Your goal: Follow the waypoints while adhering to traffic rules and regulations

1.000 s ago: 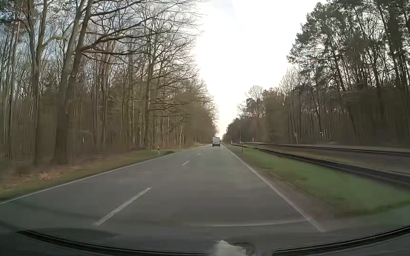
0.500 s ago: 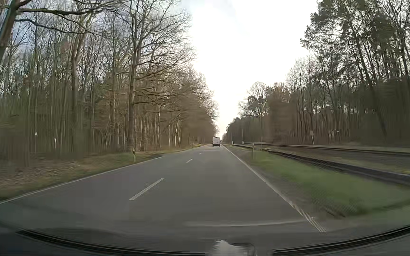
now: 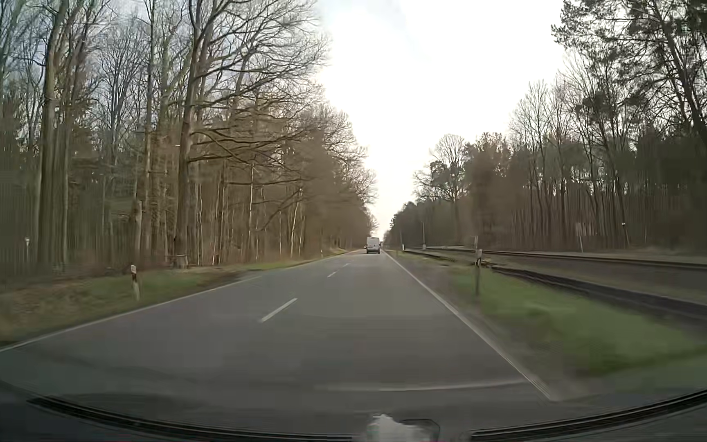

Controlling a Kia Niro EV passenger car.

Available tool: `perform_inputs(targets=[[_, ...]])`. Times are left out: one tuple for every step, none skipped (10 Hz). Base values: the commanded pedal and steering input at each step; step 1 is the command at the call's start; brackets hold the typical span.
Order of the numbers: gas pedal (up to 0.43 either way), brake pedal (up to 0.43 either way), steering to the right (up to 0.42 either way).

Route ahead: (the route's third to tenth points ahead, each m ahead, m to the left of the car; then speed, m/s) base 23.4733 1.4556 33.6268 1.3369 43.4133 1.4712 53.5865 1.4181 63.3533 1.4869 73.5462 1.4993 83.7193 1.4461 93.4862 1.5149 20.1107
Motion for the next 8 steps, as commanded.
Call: perform_inputs(targets=[[0.169, 0.0, -0.002], [0.169, 0.0, -0.002], [0.169, 0.0, -0.002], [0.169, 0.0, -0.002], [0.169, 0.0, -0.002], [0.169, 0.0, -0.002], [0.169, 0.0, -0.002], [0.169, 0.0, -0.002]])
